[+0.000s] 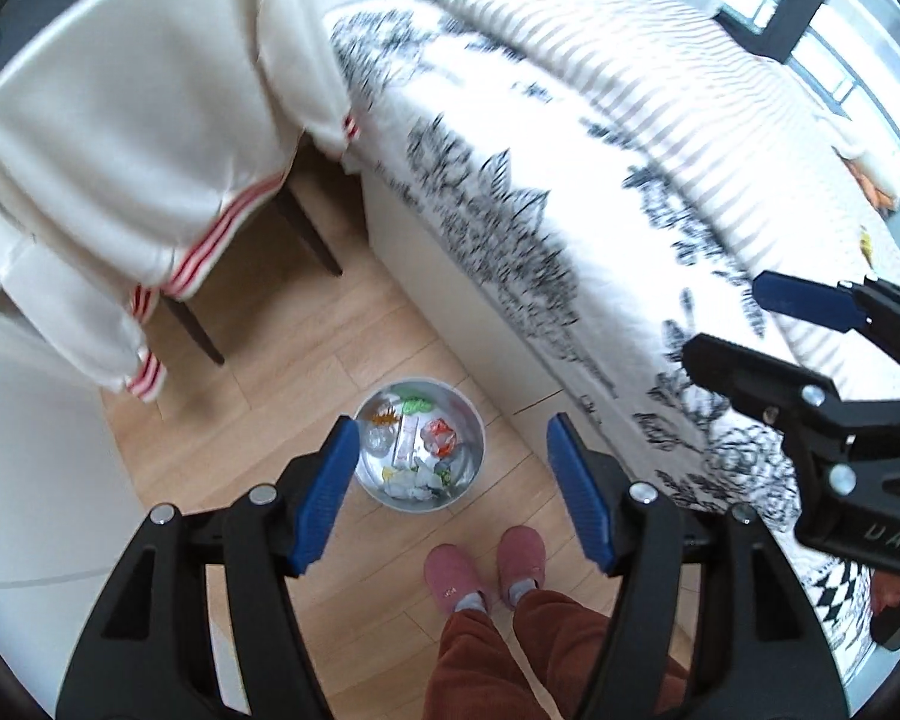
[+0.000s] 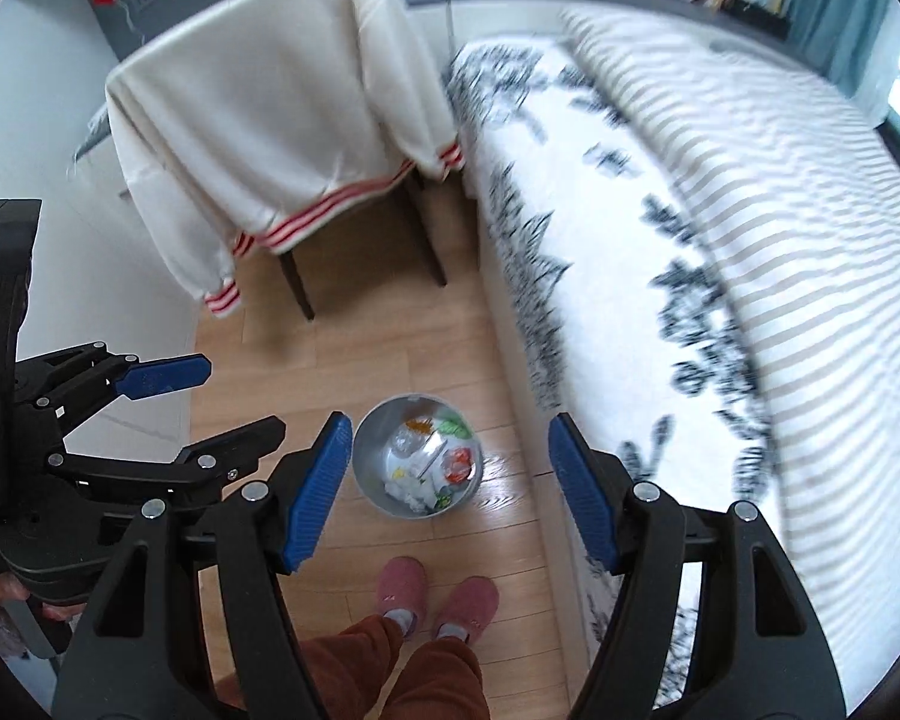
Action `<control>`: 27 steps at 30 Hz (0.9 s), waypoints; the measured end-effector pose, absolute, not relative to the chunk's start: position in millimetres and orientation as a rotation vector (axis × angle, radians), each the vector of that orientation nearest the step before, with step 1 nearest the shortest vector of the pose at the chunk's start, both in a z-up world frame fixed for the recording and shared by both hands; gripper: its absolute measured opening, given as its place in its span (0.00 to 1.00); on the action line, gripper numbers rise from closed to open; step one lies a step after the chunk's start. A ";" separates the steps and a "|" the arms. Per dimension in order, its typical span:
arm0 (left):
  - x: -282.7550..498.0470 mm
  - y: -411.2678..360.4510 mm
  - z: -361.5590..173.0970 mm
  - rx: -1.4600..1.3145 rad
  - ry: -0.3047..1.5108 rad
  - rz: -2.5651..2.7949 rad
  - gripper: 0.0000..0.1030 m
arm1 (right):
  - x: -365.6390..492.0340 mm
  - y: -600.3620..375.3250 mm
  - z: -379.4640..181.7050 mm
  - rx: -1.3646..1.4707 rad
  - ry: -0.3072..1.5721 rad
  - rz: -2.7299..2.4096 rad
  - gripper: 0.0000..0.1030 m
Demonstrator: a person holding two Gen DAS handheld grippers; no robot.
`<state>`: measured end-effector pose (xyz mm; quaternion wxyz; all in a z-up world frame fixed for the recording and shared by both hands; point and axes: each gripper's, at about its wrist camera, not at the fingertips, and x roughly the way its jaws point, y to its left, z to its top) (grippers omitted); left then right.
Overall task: Collect trash
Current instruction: 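Move both open tools back over the bed toward the snack packet and sachet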
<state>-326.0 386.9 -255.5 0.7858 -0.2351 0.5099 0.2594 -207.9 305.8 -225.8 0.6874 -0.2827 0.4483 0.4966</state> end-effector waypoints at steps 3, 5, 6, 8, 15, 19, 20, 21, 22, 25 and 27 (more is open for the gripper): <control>-321.2 383.3 -229.3 -0.479 1.074 0.539 0.64 | -202.6 291.6 -194.7 -0.599 0.973 1.070 0.64; -317.7 379.9 -214.0 -0.464 1.057 0.520 0.64 | -197.5 279.2 -177.3 -0.568 0.954 1.039 0.64; -314.9 376.7 -207.3 -0.455 1.050 0.511 0.64 | -194.2 272.5 -170.9 -0.554 0.947 1.023 0.64; -308.5 370.8 -193.9 -0.434 1.032 0.486 0.64 | -187.0 258.3 -156.9 -0.514 0.936 0.984 0.64; -267.4 338.6 -162.0 -0.337 1.003 0.385 0.64 | -157.5 199.7 -128.9 -0.394 0.915 0.858 0.64; -232.4 306.7 -151.1 -0.280 1.001 0.308 0.64 | -132.7 160.8 -119.8 -0.329 0.908 0.788 0.64; -221.7 296.1 -148.6 -0.263 1.001 0.286 0.64 | -124.6 148.2 -117.4 -0.314 0.905 0.768 0.64; -212.2 285.4 -146.2 -0.250 1.000 0.266 0.64 | -116.2 135.4 -115.0 -0.302 0.902 0.750 0.64; -202.5 275.6 -144.1 -0.238 0.997 0.247 0.64 | -109.5 124.6 -112.3 -0.293 0.897 0.737 0.64; -167.6 241.3 -138.6 -0.205 0.989 0.200 0.64 | -82.7 85.2 -107.8 -0.274 0.893 0.687 0.64; -145.9 219.7 -135.4 -0.208 0.980 0.159 0.64 | -63.8 55.1 -104.4 -0.249 0.893 0.653 0.64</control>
